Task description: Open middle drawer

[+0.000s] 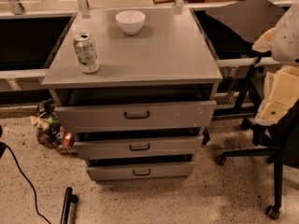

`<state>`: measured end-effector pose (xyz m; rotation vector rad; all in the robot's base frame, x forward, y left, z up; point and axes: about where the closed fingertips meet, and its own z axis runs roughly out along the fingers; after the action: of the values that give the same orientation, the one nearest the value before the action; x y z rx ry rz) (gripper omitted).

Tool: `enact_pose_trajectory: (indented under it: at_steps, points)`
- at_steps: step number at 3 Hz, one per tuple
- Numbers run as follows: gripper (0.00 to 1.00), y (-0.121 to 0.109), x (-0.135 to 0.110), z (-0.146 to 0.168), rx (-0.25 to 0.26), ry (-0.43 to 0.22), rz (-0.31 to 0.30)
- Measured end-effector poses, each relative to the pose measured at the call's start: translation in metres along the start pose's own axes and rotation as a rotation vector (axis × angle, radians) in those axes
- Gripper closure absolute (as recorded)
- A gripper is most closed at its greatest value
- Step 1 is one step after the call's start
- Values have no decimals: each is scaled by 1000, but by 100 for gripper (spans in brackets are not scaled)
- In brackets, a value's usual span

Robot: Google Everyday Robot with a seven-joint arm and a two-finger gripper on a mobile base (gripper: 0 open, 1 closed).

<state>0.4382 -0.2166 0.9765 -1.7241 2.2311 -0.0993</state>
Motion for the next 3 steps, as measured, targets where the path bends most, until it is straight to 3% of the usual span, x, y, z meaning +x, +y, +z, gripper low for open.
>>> enact_pose_trajectory:
  at_steps: [2,3]
  points:
    - [0,2,-2,12,6,-2,-14]
    - [0,18,-16,59,-20,-40,-113]
